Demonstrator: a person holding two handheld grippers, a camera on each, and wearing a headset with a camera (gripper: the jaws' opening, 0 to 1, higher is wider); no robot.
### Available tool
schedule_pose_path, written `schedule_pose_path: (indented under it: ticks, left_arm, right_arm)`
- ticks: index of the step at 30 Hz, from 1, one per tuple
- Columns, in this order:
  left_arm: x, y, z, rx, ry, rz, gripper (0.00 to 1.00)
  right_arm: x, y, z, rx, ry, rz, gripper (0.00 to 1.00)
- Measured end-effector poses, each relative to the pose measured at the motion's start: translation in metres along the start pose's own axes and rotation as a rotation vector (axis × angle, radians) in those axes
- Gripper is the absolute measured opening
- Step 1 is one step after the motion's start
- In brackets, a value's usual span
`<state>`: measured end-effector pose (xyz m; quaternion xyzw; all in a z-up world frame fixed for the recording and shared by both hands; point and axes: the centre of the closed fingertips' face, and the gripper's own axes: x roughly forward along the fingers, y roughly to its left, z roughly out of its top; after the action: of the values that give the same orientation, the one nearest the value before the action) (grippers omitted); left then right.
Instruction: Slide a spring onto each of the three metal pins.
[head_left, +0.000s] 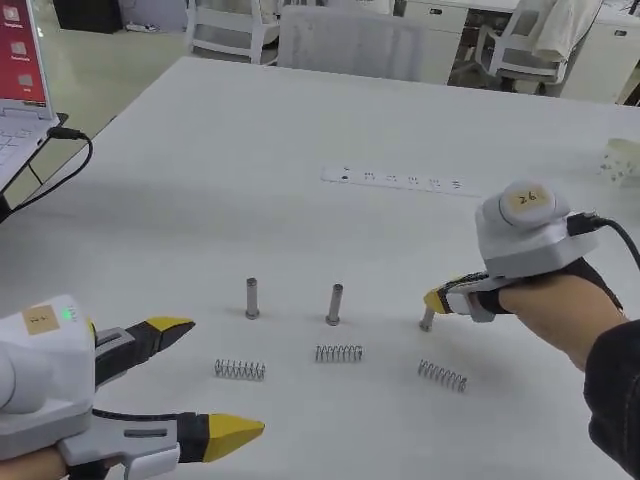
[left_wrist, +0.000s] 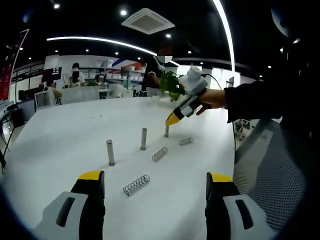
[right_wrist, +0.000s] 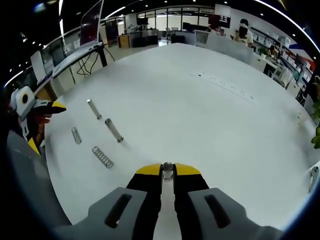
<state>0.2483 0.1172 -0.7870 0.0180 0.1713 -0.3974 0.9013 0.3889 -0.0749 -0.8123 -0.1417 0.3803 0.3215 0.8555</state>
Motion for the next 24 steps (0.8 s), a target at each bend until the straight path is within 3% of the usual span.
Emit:
schedule_pose_path:
  ticks: [24]
  left_arm:
    - [0.0012,-0.0015,-0.0010,0.001,0.004,-0.003,0.80]
  right_arm:
    - [0.0008,0.0007,-0.0039,-0.019,0.010,0.011,0.10]
